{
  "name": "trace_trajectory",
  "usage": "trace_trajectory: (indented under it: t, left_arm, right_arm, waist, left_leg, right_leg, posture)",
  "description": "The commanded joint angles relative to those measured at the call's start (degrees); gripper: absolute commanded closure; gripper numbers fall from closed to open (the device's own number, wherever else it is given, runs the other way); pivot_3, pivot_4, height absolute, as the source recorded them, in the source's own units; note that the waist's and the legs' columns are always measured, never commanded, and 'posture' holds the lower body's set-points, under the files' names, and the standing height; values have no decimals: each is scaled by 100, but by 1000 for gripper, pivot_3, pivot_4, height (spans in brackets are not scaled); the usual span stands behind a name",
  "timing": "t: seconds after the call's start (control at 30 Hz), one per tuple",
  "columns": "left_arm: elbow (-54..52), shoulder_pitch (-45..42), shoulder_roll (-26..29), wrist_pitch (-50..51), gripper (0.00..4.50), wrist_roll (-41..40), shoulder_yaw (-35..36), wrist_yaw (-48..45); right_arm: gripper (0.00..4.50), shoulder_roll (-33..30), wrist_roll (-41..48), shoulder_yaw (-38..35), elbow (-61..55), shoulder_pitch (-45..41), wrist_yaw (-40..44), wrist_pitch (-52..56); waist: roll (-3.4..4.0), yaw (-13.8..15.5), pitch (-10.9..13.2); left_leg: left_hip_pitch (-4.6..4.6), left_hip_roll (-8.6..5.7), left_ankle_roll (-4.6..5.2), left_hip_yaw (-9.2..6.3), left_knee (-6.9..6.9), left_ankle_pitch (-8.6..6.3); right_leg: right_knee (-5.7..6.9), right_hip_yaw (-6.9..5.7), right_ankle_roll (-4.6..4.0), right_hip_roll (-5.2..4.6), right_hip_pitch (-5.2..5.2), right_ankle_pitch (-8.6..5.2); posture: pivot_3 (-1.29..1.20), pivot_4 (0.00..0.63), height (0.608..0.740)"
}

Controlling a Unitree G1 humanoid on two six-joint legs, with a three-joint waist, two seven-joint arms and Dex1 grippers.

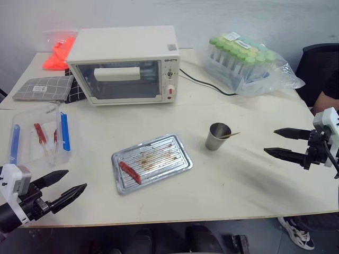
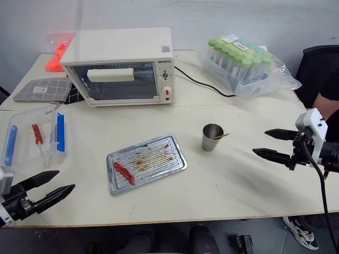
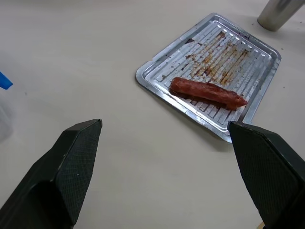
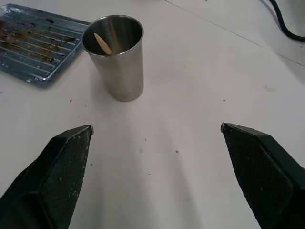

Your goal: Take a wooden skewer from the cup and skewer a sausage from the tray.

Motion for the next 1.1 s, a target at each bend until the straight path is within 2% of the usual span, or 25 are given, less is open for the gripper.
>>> trace_trajectory:
  t: [0.03,0.33,0.5,0.67,0.87,1.1]
  left_arm:
    - [-103,-27,17,1,48,-126,-3,-13]
    - [-393,-348,192,253,48,-554,-251,2]
    - [-699,-1287,512,700,48,-1536,-566,305]
    - [-786,-2238,810,995,48,-2174,-1209,495]
    - [-545,-3217,880,1112,48,-2336,-1949,584]
    - [-296,-3905,922,1129,48,-2205,-2531,461]
  right_arm:
    - [0,110,48,-112,-203,73,-153,-11]
    - [0,729,349,-517,-973,418,-1025,210]
    - [0,1489,1098,-771,-1970,513,-2089,852]
    - [0,2386,1412,-516,-2897,689,-3166,1050]
    - [0,3193,1352,-218,-3163,604,-4192,937]
    - [0,3544,1558,-15,-3268,717,-4467,852]
  waist:
    - [0,0,0]
    - [0,2,0]
    - [-1,27,-1]
    - [2,12,-2]
    - [2,-23,-3]
    - [3,-12,-4]
  left_leg:
    - [0,0,0,0,0,0]
    - [-1,-1,-1,0,1,0]
    - [-1,-1,-6,-6,3,4]
    - [-8,-2,-9,-11,3,5]
    - [-6,-4,-13,-9,2,9]
    - [-7,-4,-13,-9,3,10]
  right_leg:
    - [0,0,0,0,0,0]
    - [2,0,1,0,0,0]
    - [8,-4,1,0,1,1]
    - [10,-6,2,1,-3,2]
    - [17,-1,5,6,-9,3]
    - [16,-3,5,6,-9,3]
  posture:
    - [0,150,740]
    - [0,150,740]
    - [0,150,740]
    - [0,150,740]
    - [0,150,740]
    - [0,150,740]
